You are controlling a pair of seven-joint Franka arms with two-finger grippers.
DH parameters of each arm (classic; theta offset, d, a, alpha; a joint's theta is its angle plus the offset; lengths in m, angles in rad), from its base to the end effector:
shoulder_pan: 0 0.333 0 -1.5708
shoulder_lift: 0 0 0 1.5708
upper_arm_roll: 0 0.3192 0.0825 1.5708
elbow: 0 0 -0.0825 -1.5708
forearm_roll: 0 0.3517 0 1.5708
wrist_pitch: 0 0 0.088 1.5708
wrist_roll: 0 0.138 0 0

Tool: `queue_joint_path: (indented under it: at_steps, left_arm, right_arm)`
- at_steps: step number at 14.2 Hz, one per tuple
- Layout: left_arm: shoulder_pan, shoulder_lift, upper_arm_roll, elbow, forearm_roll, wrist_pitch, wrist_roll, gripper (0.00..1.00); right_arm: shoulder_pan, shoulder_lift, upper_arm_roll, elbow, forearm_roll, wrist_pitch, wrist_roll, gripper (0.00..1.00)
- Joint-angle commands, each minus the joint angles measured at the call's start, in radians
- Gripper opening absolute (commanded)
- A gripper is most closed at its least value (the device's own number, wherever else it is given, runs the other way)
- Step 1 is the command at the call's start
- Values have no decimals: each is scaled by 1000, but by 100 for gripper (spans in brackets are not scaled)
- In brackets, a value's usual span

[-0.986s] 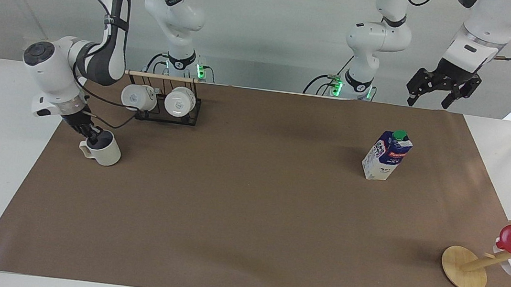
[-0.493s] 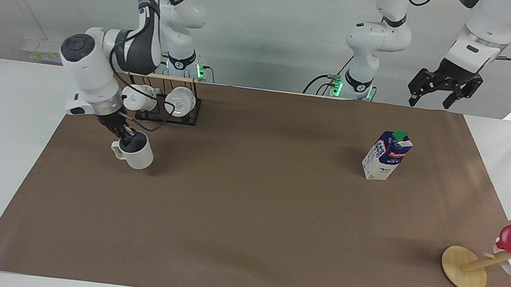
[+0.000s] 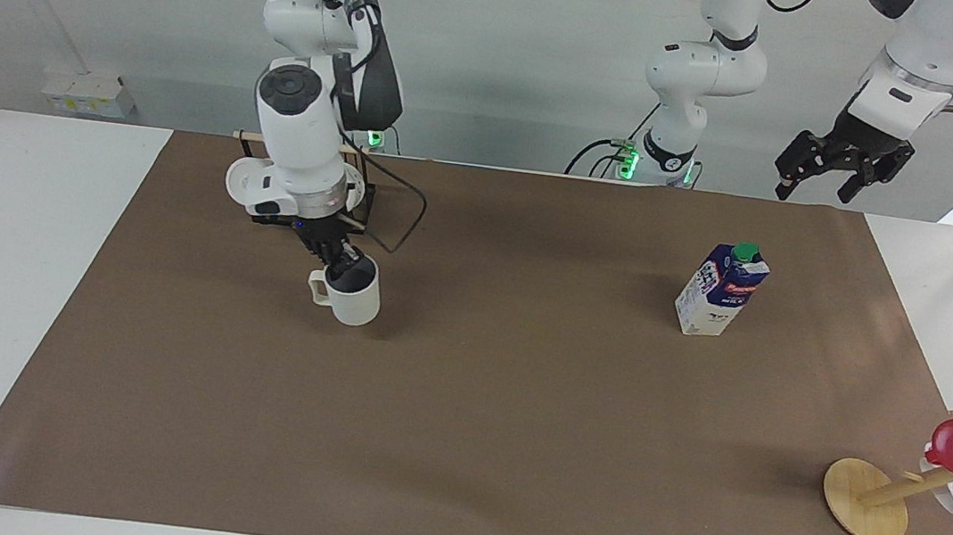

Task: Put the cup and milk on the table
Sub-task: 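Carry the dark mug to the table center while the left gripper grasps the carton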

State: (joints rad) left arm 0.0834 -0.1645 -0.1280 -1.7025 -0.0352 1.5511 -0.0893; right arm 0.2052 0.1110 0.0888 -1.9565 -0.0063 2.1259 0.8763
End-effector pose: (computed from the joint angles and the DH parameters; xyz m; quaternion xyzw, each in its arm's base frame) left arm 0.4672 -0.0309 0.6179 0.9997 0.0227 0.0054 0.0075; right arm 0.5381 0.1613 0.4136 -0.9578 0.2858 -0.0233 0.0181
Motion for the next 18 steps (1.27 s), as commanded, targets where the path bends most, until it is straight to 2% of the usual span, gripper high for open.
queue_joint_path:
  at_steps: [1, 5, 9, 11, 13, 15, 16, 17, 18]
  left_arm:
    - [10, -52, -10, -86, 8, 53, 8, 100]
    - [-2, -135, -10, -288, 11, 199, 19, 100]
    - [-2, -145, -10, -419, 14, 317, 45, 100]
    - [-4, -139, -10, -482, 17, 397, 57, 100]
    - [-4, -127, -12, -502, 17, 438, 71, 100]
    - [-4, -109, -12, -508, 17, 464, 72, 100]
    - [-4, -99, -12, -522, 17, 489, 71, 100]
    - [-5, -98, -12, -542, 17, 519, 71, 100]
    - [-5, -95, -12, -563, 17, 552, 71, 100]
  right_arm:
    - [86, 56, -1, 82, 8, 3, 146, 0]
    - [210, 105, -3, 93, 6, 14, 312, 0]
    - [307, 182, -3, 94, 6, 109, 525, 0]
    - [332, 193, -1, 88, 12, 111, 566, 0]
    - [339, 190, -1, 81, 12, 100, 573, 0]
    - [339, 185, -1, 71, 14, 95, 575, 39]
    - [339, 185, -1, 73, 14, 95, 576, 47]
    - [339, 187, -1, 76, 14, 97, 578, 60]
    - [341, 188, -1, 79, 12, 95, 587, 80]
